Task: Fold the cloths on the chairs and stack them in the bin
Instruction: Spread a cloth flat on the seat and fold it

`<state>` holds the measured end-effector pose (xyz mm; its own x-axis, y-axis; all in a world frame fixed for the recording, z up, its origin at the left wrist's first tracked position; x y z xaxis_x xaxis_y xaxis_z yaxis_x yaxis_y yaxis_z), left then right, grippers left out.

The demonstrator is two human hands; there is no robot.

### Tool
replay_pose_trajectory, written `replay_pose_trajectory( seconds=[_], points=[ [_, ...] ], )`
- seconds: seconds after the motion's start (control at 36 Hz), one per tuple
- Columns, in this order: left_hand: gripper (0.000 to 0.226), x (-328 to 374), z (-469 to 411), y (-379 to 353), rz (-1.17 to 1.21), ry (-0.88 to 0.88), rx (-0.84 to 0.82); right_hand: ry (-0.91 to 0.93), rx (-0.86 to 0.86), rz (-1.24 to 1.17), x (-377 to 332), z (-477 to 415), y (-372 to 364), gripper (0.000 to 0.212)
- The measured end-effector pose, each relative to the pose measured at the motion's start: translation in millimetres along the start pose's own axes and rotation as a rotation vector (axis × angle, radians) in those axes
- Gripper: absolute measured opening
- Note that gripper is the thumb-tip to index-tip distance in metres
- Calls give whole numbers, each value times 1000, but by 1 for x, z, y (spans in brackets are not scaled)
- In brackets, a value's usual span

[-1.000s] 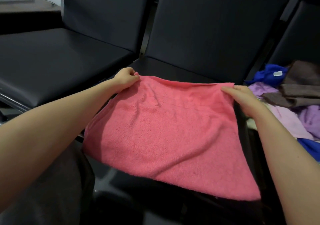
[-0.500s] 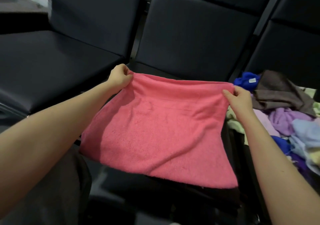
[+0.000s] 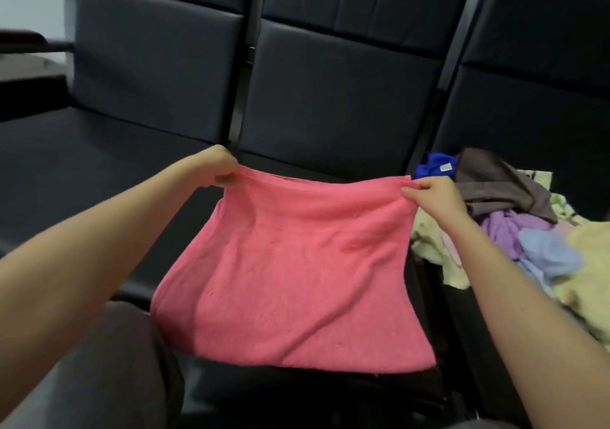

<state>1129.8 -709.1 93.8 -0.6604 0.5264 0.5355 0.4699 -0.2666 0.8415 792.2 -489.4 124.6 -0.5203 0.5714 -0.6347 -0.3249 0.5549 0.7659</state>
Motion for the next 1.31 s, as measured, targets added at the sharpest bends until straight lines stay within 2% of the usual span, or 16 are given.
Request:
replay_pose_trajectory(
  seconds=[0.06,0.08,0.14,0.19,0.31,0.39,0.47,0.56,0.61,0.75,0.86,0.94,1.03,1.14,1.22,1.31],
  points=[
    [42,15,-4,15,-95,-88,-68,-132,-85,-262,-2,-4,7,12],
    [47,23,-3,23,-107,-103,-97,-210,-141,-413,-4,-6,10,7],
    [44,41,-2,39,-80,-103,-91,-345,-234,-617,-11,-9,17,11],
    [40,52,-11,52,57,-125,-24,-393,-258,-671,-21,-16,26,16],
    [32,76,-30,82,402,-146,153,-342,-268,-896,-47,-28,52,17],
    [11,93,-44,105,866,-108,353,-227,-175,-1038,-72,-36,74,19],
    [28,104,-42,128,962,-172,530,-106,-74,-1152,-94,-32,93,24],
    [29,105,-30,136,989,-227,629,-27,-62,-1121,-99,-25,98,23],
    [30,99,-23,132,1009,-242,552,-4,-78,-1049,-92,-21,97,21],
    [25,77,9,116,860,-221,93,5,-182,-636,-53,-19,94,7],
    [19,62,34,95,688,-105,-318,-119,-538,-427,-12,-3,81,26],
    [13,50,46,77,527,-37,-565,-112,-803,-129,9,12,65,71],
    [11,37,53,56,458,31,-733,-156,-946,153,24,33,44,62],
    [17,23,50,31,528,136,-670,-219,-960,91,34,41,26,16],
    [20,12,33,22,718,176,-403,-229,-751,-137,32,27,21,20],
    [13,5,12,18,841,165,-137,-222,-552,-347,24,17,16,9]
  ],
)
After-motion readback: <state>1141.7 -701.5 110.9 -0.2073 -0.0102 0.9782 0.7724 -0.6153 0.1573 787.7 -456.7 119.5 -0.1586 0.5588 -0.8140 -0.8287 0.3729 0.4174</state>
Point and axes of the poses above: each hand's wrist, its own z-axis away from the middle knuckle, its own y-axis out of the back of the hand, x = y × z, the point moved 5 cm from there along -z, towards the middle knuckle, and after that the axes turned 12 degrees about -y, right-handed, at the moved point
